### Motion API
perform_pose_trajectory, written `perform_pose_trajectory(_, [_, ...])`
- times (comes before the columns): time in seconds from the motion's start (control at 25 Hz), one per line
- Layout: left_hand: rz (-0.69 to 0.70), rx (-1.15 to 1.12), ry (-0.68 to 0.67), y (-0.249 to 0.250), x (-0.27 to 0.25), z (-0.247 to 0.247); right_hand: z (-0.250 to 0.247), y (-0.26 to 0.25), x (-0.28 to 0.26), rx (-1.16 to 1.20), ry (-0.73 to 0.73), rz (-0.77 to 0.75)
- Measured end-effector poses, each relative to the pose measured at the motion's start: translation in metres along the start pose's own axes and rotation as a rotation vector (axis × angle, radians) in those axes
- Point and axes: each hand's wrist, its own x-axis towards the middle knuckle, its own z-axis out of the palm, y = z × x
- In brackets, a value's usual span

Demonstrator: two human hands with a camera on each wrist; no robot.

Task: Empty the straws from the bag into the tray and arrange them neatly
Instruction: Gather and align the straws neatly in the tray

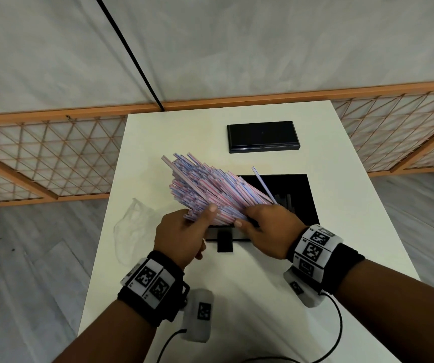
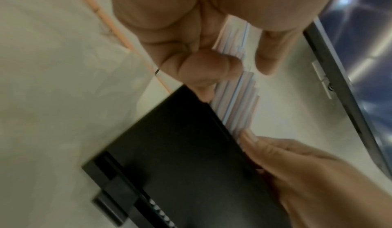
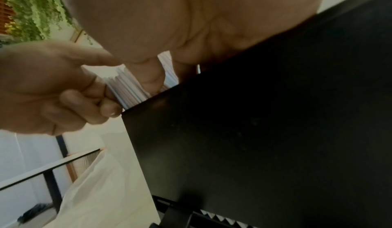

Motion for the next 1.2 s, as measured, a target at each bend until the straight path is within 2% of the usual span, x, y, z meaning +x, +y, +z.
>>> perform_pose_trajectory(0.08, [-0.070,-0.052,-0.014,0.006,-0.002,0.008,0.001,-0.003,-0.001,-0.037,-0.039,-0.026])
perform_pose_trajectory(0.24, [-0.201,-0.359,-0.010,0.019,-0.002,0.022,-0.003,-0.009,0.001,0.021,0.058,-0.134])
perform_pose_trajectory(0.32, [-0.223,-0.310,-0.095,0.019,-0.006,0.022,-0.004,-0.006,0.001,-0.025,0.059,-0.119])
perform_pose_trajectory(0.4, [-0.145,-0.144,-0.143,0.016,-0.011,0.017,-0.003,-0.002,-0.001,-0.036,0.045,-0.088])
perform_pose_trajectory(0.44, [-0.079,-0.042,-0.125,0.016,-0.013,0.013,-0.003,0.001,-0.004,-0.008,0.054,-0.077])
perform_pose_trajectory(0.56, [0.093,0.170,0.065,0.021,-0.015,-0.007,-0.009,0.008,-0.012,0.075,0.128,-0.003])
perform_pose_trajectory(0.68, [0.121,0.208,0.248,0.025,-0.011,-0.025,-0.021,0.015,-0.013,0.049,0.179,0.191])
perform_pose_trajectory(0.76, [0.133,0.178,0.338,0.025,-0.004,-0.033,-0.028,0.018,-0.007,-0.042,0.120,0.343])
perform_pose_trajectory(0.84, [0.125,0.040,0.407,0.025,0.005,-0.038,-0.031,0.020,0.002,-0.051,0.011,0.430])
perform_pose_trajectory(0.96, [0.094,-0.149,0.402,0.030,0.013,-0.037,-0.030,0.014,0.010,0.065,-0.088,0.366])
perform_pose_trajectory(1.08, [0.145,-0.139,0.316,0.039,0.012,-0.030,-0.029,-0.004,0.014,0.090,-0.065,0.218])
perform_pose_trajectory(1.2, [0.163,-0.097,0.267,0.038,0.009,-0.023,-0.028,-0.011,0.020,0.101,-0.036,0.245])
